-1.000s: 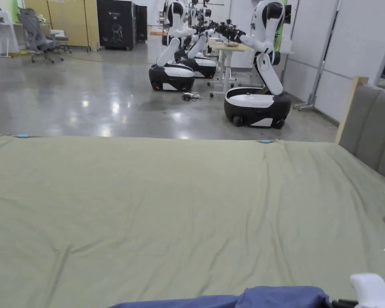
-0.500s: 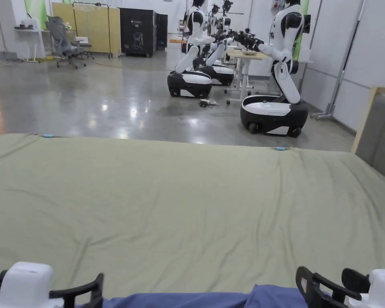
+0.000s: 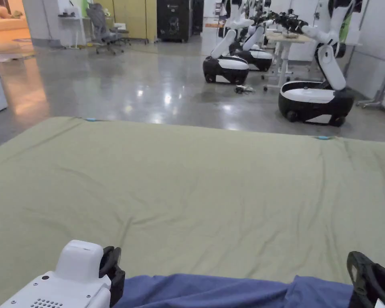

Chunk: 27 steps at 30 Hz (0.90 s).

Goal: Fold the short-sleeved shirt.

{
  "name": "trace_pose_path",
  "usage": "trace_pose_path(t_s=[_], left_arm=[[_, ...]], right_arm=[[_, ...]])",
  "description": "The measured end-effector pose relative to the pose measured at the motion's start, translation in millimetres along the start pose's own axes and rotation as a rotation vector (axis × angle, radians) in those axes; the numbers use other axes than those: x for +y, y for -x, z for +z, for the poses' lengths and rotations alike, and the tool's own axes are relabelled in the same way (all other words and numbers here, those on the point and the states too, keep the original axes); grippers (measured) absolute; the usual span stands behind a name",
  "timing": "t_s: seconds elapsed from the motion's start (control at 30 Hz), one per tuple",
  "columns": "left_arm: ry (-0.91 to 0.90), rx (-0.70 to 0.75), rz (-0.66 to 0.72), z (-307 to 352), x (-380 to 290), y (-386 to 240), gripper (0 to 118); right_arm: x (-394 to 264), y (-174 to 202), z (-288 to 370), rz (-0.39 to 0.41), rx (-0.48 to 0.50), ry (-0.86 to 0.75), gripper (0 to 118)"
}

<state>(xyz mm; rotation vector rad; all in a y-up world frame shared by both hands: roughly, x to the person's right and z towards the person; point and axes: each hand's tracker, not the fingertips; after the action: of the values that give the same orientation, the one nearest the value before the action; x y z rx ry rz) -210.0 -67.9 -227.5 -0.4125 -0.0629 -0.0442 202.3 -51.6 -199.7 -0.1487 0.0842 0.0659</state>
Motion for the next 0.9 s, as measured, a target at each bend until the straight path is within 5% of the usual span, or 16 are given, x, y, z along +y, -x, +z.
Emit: trace_pose_path(t_s=[0.1, 0.17, 0.2, 0.23, 0.27, 0.33, 0.47, 0.63, 0.7, 0.77, 0.8, 0.83, 0.87, 0.9], left_arm=[[0.123, -0.013, 0.098, -10.4, -22.0, 55.3, 7], [0.185, -0.081, 0.229, -14.7, -37.9, 88.9, 18], [0.204, -0.113, 0.314, -17.5, -46.4, 104.3, 42], [0.248, -0.168, 0.399, -23.3, -56.1, 121.9, 94], [0.309, -0.241, 0.480, -31.9, -67.9, 137.4, 118], [0.227, -0.307, 0.557, -38.7, -83.9, 157.4, 118], [0.405, -0.459, 0.729, -75.9, -120.3, 178.6, 118], [0.313, -0.936, 1.255, -138.7, -153.1, 183.9, 118], [0.322, -0.954, 1.266, -157.9, -150.4, 167.0, 118], [0.396, -0.912, 1.116, -170.4, -137.0, 150.8, 98], [0.486, -0.930, 1.110, -173.8, -135.1, 146.8, 73], [0.532, -0.889, 1.080, -174.2, -135.1, 144.6, 34], [0.582, -0.864, 1.028, -174.6, -134.7, 143.6, 17], [0.592, -0.809, 0.962, -174.4, -132.7, 145.3, 15]], right_arm=[[-5.4, 3.6, 2.7, -0.015, -0.018, 0.014, 4], [-8.7, 8.1, 1.9, -0.035, -0.016, 0.022, 4], [-10.7, 10.1, 1.2, -0.041, -0.017, 0.028, 4], [-13.0, 12.3, 0.0, -0.044, -0.017, 0.039, 4], [-16.6, 14.7, -2.2, -0.052, -0.012, 0.047, 4], [-21.0, 17.3, -5.3, -0.082, -0.002, 0.060, 4], [-23.4, 24.4, -12.4, -0.098, -0.014, 0.083, 4], [-25.0, 29.3, -21.6, -0.103, -0.005, 0.112, 4], [-24.5, 33.0, -24.2, -0.089, -0.006, 0.124, 4], [-24.4, 35.0, -25.8, -0.093, -0.004, 0.132, 4], [-24.5, 35.0, -25.6, -0.095, -0.002, 0.133, 4], [-23.9, 35.9, -26.4, -0.096, 0.002, 0.135, 4], [-23.6, 37.2, -27.8, -0.094, 0.003, 0.135, 4], [-23.4, 38.2, -29.5, -0.090, 0.005, 0.136, 4]])
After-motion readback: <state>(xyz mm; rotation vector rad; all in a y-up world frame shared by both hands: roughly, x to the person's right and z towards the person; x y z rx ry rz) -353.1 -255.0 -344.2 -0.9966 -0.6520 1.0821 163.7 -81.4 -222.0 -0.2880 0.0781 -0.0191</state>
